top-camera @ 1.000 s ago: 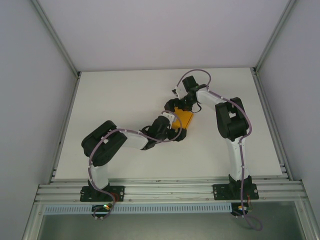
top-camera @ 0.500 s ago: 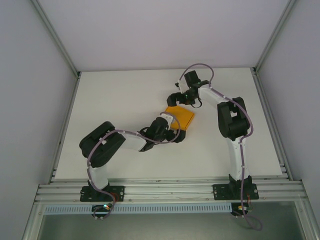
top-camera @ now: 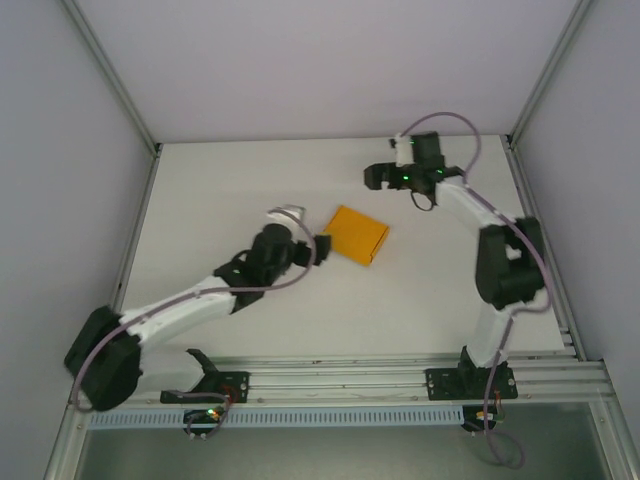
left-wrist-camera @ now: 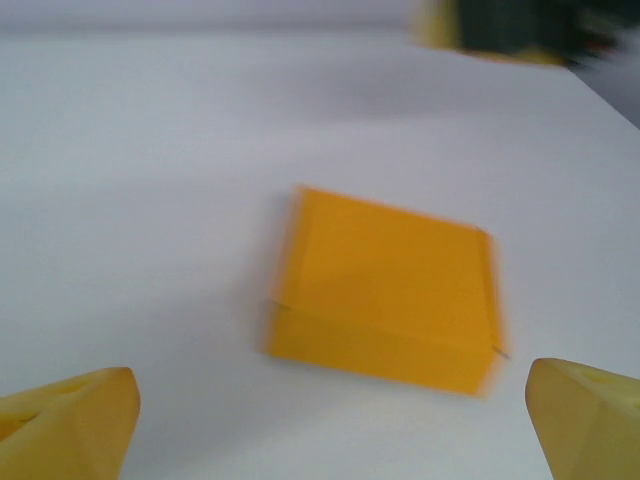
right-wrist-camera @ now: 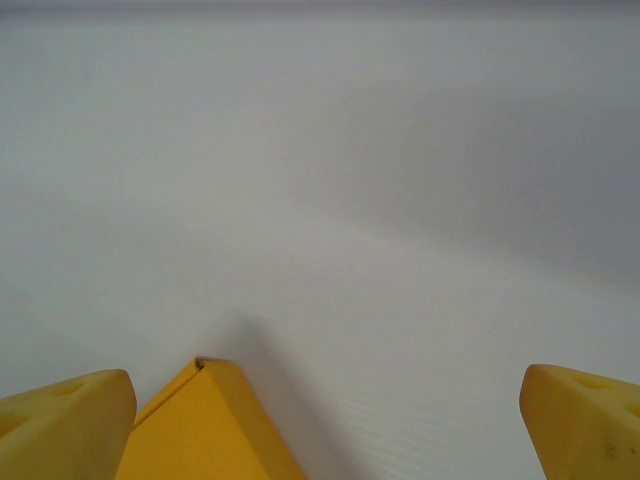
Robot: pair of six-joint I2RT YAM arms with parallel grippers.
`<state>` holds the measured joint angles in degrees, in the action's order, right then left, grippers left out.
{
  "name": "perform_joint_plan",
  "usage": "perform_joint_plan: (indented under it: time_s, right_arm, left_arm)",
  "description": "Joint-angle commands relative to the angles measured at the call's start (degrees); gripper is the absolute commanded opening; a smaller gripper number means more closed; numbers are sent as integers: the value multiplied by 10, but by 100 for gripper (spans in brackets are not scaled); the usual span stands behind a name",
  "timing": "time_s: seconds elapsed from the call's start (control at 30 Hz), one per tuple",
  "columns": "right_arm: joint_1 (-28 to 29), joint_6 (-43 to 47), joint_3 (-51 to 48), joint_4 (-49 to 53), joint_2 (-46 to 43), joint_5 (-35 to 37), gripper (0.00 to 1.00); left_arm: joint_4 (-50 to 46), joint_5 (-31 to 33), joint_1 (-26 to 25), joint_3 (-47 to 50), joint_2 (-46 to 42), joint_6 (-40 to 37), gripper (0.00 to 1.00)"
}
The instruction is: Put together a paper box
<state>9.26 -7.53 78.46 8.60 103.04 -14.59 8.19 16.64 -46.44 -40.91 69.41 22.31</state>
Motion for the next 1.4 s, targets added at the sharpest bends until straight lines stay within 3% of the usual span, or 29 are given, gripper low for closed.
perform_joint_plan:
  time_s: [0.0, 0.2, 0.33, 0.5, 0.53, 0.7, 0.73, 0.77, 0.8, 0.83, 0.87, 0.9, 0.97, 1.03, 1.37]
  right_arm:
    - [-13, 3, -128, -109, -126, 80, 100]
    - [-31, 34, -402, -214, -357, 155, 100]
    - [-43, 81, -541, -311, -437, 199, 100]
    - [-62, 89, -674, -623, -364, 202, 100]
    - [-66, 75, -679, -669, -334, 204, 100]
    - [-84, 61, -624, -775, -124, 165, 100]
    - [-84, 63, -607, -737, -125, 160, 100]
    - [-89, 58, -572, -600, -165, 155, 100]
    - [-98, 46, -546, -568, -156, 151, 100]
    - [-98, 50, -553, -611, -141, 144, 100]
    - [-98, 53, -563, -616, -147, 135, 100]
    - [-99, 47, -562, -611, -149, 150, 100]
    - [-98, 48, -566, -621, -148, 149, 100]
    - [-97, 54, -563, -620, -146, 136, 100]
    - [-98, 60, -554, -604, -145, 114, 100]
  left_arm:
    - [-125, 131, 99, 9, -65, -42, 100]
    - [-66, 105, 305, 88, -120, -97, 100]
    - [94, 85, 375, 173, -114, -139, 100]
    - [371, 22, 410, 254, 24, -179, 100]
    - [360, 26, 407, 236, 43, -179, 100]
    - [240, -81, 445, 123, 125, -205, 100]
    - [234, -95, 448, 108, 139, -217, 100]
    - [225, -94, 450, 96, 151, -221, 100]
    - [229, -101, 456, 91, 157, -224, 100]
    - [248, -103, 460, 97, 162, -218, 100]
    - [365, -112, 471, 138, 184, -223, 100]
    - [388, -134, 474, 173, 173, -212, 100]
    - [576, -116, 479, 233, 222, -212, 100]
    - [480, -112, 483, 216, 190, -193, 100]
    - [471, -108, 467, 195, 204, -223, 100]
